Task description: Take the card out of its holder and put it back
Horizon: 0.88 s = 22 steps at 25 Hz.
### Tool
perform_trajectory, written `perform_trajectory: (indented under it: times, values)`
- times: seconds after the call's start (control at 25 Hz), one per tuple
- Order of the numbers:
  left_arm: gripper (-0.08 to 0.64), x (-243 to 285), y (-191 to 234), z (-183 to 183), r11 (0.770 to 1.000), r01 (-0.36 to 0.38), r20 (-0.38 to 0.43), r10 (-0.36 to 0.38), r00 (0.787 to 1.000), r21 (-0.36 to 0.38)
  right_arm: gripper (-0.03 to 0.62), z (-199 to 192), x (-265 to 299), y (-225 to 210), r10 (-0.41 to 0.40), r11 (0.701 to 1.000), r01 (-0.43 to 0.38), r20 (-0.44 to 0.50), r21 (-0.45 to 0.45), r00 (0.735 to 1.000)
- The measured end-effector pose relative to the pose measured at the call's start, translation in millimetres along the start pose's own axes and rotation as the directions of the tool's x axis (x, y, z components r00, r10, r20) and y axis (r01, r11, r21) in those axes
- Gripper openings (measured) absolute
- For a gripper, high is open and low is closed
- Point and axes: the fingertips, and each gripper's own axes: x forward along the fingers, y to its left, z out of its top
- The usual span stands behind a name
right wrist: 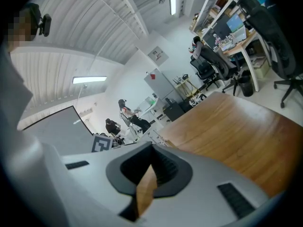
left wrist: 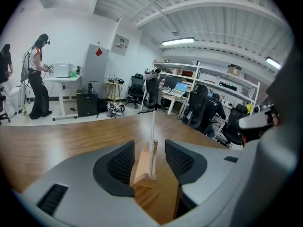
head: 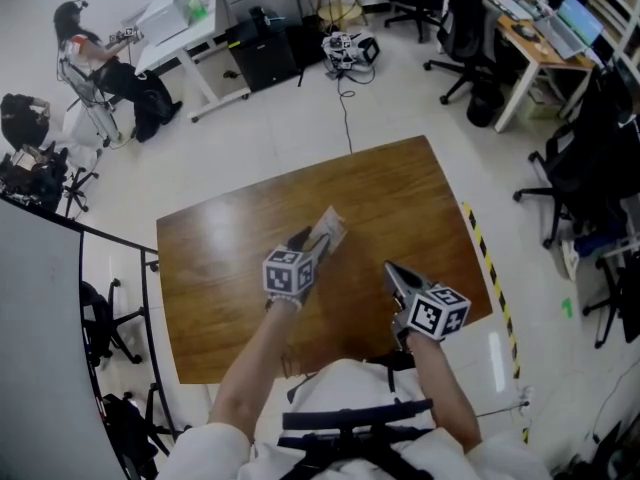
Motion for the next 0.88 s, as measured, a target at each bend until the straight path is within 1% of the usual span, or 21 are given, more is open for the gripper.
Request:
perform_trajectory:
  times: [0.32,0.44,0.52,0.56,0.88]
  values:
    - [0.204,15.5,3.6,1.8,1.0,0.019,0.003,-0.019,1.0,0.001,0.002,-0.4,5.4,-14.1,-0.019,1.0,0.019,-0.016,0.02,1.0]
    - [0.17,19.3,1.9,2.3,1.0,0.025,0.005,-0.025,1.0,0.008,0.002,-0.5,5.7,-20.4,-0.029,0.999,0.029,-0.018,0.028,0.999]
    - [0.163,22.6,1.2,1.5,1.0,0.027,-0.001,-0.027,1.0,0.009,0.002,0.8,7.0,-22.5,-0.029,0.999,0.03,-0.02,0.031,0.999]
    - [0.135,24.1,1.0,0.8,1.0,0.03,-0.005,-0.03,1.0,0.011,0.0,1.3,8.0,-22.7,-0.027,0.999,0.028,-0.019,0.034,0.999]
    - [0.117,32.5,-2.7,0.8,0.998,0.056,-0.034,-0.055,0.998,0.027,0.002,2.3,10.2,-28.2,-0.03,0.998,0.031,-0.018,0.049,0.999]
